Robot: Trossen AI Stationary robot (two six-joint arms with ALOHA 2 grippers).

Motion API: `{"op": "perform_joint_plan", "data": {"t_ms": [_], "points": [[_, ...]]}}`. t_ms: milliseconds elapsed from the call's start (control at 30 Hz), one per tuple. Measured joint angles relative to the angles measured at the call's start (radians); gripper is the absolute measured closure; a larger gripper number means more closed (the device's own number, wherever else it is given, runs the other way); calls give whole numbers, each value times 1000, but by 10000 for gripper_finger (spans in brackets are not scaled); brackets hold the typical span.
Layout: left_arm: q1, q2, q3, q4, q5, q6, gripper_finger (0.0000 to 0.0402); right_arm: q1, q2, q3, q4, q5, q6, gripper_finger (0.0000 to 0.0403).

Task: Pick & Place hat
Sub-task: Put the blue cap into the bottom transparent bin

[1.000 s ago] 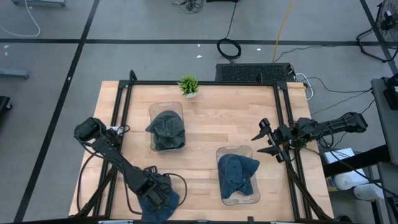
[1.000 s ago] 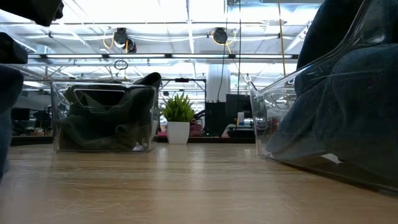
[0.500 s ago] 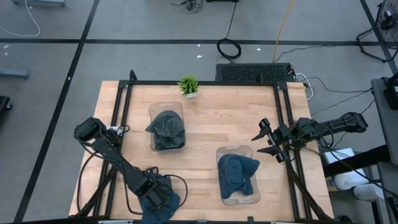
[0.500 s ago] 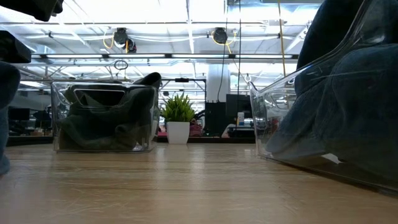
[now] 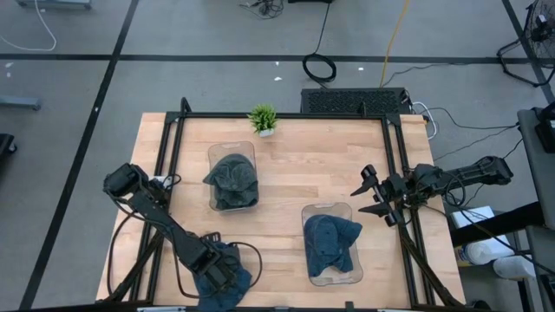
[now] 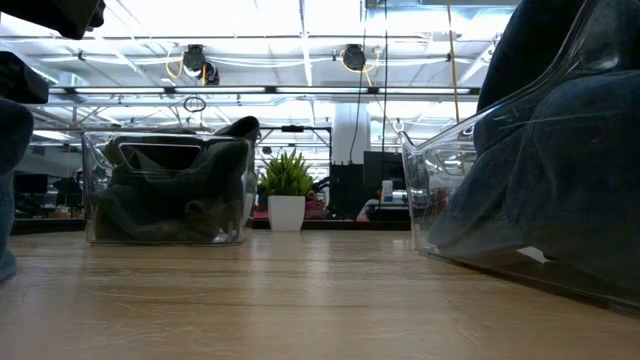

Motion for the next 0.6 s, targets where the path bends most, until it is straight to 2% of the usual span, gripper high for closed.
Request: {"op": "perform_joint_plan", "data": {"t_ms": [267, 600], "points": [[4, 0, 0, 0, 4, 49, 254, 0, 0, 0, 0, 0, -27, 190], [4, 0, 0, 0, -6, 64, 254, 0, 0, 0, -3, -2, 22, 190]]}}
